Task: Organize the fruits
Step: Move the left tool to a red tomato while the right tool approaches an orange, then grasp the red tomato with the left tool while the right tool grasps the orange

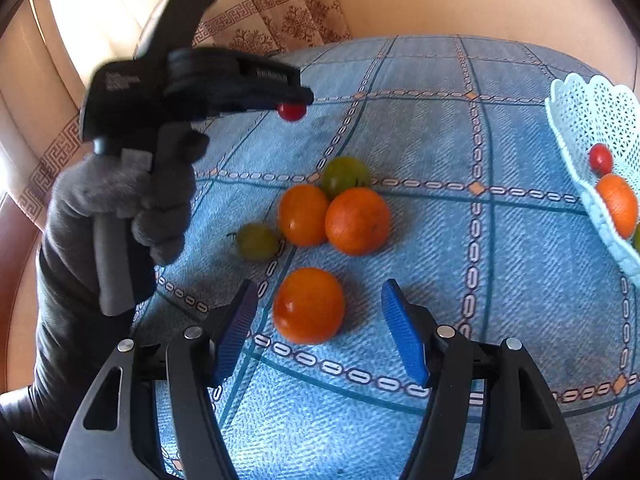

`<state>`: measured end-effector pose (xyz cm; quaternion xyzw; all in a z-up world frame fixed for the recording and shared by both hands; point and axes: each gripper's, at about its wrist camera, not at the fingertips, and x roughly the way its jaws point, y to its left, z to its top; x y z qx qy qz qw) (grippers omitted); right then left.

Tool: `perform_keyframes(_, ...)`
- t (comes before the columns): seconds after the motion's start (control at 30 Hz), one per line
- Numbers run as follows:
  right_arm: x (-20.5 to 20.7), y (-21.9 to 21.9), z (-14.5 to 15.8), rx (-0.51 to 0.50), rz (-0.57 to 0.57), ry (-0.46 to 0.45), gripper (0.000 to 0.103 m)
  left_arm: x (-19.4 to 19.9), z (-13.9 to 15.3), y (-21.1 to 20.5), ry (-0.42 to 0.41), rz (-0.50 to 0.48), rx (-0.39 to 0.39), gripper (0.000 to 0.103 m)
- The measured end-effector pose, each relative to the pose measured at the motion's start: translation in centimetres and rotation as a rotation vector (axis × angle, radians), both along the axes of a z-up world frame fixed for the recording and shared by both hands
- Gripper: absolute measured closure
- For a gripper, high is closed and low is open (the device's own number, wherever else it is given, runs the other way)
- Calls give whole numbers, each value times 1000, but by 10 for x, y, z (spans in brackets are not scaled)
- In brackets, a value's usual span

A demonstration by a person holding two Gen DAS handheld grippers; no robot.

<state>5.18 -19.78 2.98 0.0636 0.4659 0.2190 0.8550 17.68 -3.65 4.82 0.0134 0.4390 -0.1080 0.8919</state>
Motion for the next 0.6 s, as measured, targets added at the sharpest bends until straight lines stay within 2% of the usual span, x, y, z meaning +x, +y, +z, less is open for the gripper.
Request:
perform_keyframes(0.23, -2, 10, -4, -55, 16, -28, 37, -13, 10, 3, -24, 8, -9, 76)
perform_keyframes(0.53, -1, 22, -9, -110, 26, -68, 45, -31, 18, 4, -52, 11, -22, 76)
perform_keyframes(0.6, -3, 26, -9, -134, 25, -83, 52, -34, 20, 3, -58, 9, -25, 76)
